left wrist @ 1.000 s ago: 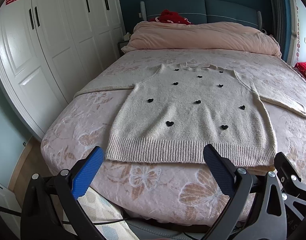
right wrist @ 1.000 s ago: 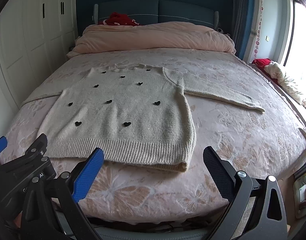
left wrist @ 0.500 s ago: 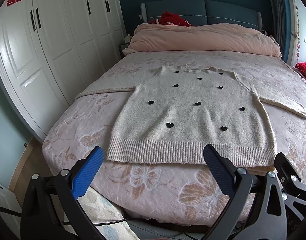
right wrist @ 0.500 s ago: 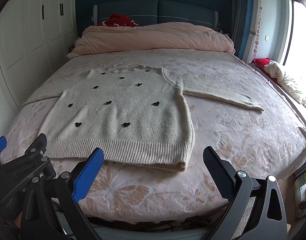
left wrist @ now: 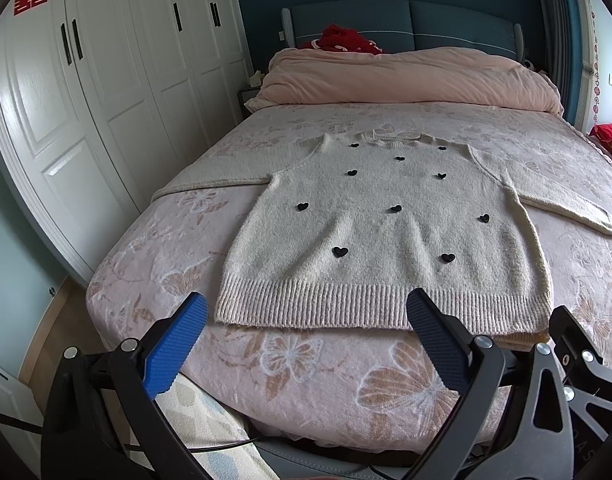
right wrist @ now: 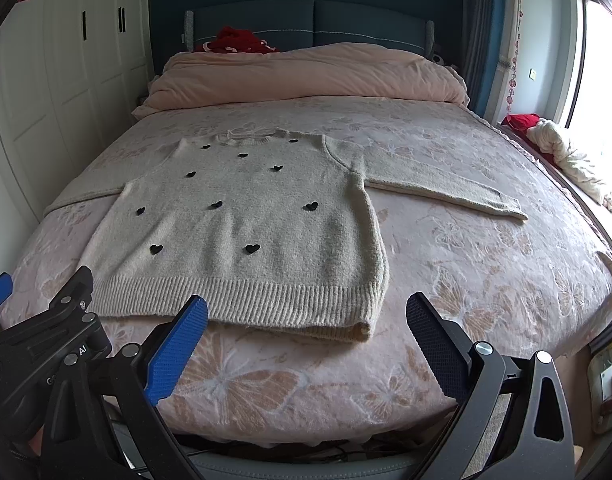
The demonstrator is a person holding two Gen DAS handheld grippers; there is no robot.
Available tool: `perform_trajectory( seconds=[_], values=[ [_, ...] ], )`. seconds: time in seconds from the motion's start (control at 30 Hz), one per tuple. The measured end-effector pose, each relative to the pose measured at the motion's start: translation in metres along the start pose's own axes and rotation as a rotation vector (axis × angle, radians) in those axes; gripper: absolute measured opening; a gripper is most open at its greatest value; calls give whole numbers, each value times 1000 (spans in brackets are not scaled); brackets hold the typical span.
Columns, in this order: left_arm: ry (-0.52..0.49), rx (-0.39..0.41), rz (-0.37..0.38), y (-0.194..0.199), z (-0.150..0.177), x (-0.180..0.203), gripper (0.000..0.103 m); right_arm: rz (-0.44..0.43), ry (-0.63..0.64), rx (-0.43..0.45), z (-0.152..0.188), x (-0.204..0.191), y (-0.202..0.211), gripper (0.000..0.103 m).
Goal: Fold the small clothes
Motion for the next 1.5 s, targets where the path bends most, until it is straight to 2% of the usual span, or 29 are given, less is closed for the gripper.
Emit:
perform_trajectory(
  seconds=[0.43,1.17,1.27,1.3,1.4,1.5],
  values=[
    [-17,-9,-8,-7,-1,0,97,-2,-14,-24,6,4,-7,98],
    [-61,-14,-34,-14,16,20,97,-4,-35,-65,19,11,-25,98],
    [-71,-20,-26,-18,17,24,98,-25,-34,-70,21,13,-29,98],
    [-67,-20,-5,-20,16,26,98,-58,-32,-69,21,14,-33,98],
    [-36,-12,7,-25,10,26,98,-104,-61,-60,17,33,-46,98],
    [39,-24,21,-37,6,20,98,-96,-197,-47,7,94,-75,98]
  ],
)
Point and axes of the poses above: each gripper's, at about its wrist camera, not at the fingertips, and y roughly against the way its jaws point, x to its right, z to its underside, the point moved 7 cm from there along -y, roughly the way its jaws point, and after that the axes turned 15 degrees about x, right-handed, at the moved point
